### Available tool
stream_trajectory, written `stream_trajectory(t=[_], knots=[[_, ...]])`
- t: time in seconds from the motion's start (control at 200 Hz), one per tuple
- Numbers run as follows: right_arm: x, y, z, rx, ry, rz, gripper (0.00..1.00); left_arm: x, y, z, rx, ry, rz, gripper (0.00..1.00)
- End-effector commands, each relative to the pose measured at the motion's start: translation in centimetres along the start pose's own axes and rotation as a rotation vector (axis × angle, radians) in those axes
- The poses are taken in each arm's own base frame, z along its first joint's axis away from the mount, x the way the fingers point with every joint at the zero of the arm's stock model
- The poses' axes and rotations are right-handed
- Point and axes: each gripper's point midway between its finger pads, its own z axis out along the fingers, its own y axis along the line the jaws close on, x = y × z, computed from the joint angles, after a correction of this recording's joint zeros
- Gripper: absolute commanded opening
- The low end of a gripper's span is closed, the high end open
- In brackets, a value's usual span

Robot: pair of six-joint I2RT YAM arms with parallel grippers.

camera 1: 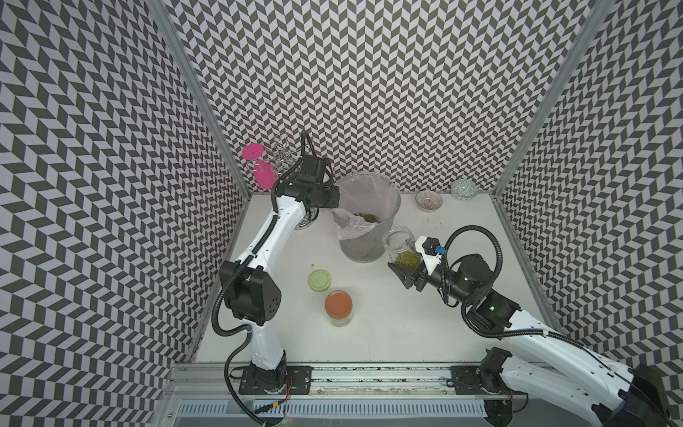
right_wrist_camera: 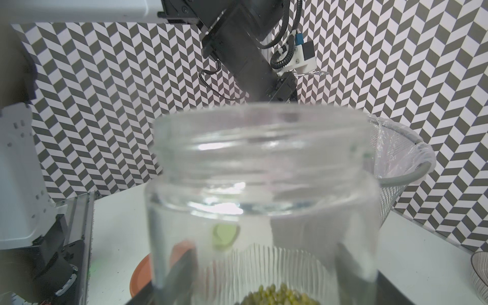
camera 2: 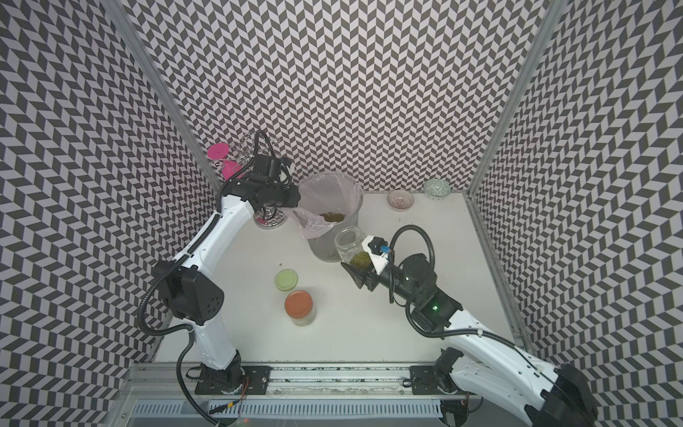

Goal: Empty moldy mung beans from jars
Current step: Move the trash bin to the center of the board, then pour the moldy mung beans from the jar into the trash bin.

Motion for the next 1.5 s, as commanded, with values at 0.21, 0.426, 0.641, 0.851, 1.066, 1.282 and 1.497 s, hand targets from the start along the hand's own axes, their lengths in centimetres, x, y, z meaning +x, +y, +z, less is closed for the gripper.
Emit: stream_trajectory(t=[0.21, 0.426, 0.641, 0.851, 1.066, 1.282, 1.497], knots=[[-8.7, -0.8, -1.3, 0.020, -0.163, -0.088, 0.59, 5.9, -7.5, -1.7, 0.168, 0.188, 0.211, 0.19], [-11.1, -1.5, -1.4, 0.044, -0.156, -0.121, 0.60, 7.4, -9.6, -3.1, 0.212, 0.200, 0.247, 0.19], [-11.9, -2.7, -0.6, 0.072, -0.135, -0.164, 0.61, 6.3, -10.4, -5.1, 0.233, 0.125, 0.241, 0.59], [-11.4, -4.3, 0.7, 0.103, -0.095, -0.196, 0.61, 1.5, -11.7, -9.7, 0.279, -0.086, 0.239, 1.00], [-10.9, -4.2, 1.0, 0.053, -0.085, -0.206, 0.61, -1.4, -12.5, -17.6, 0.338, -0.364, 0.362, 0.84], [-10.8, -3.4, 0.9, -0.030, -0.076, -0.235, 0.61, 1.1, -15.8, -23.4, 0.580, -0.529, 0.561, 0.89], [-10.9, -3.0, 1.7, -0.091, -0.051, -0.263, 0.61, 1.7, -17.5, -22.1, 0.643, -0.488, 0.640, 0.91]])
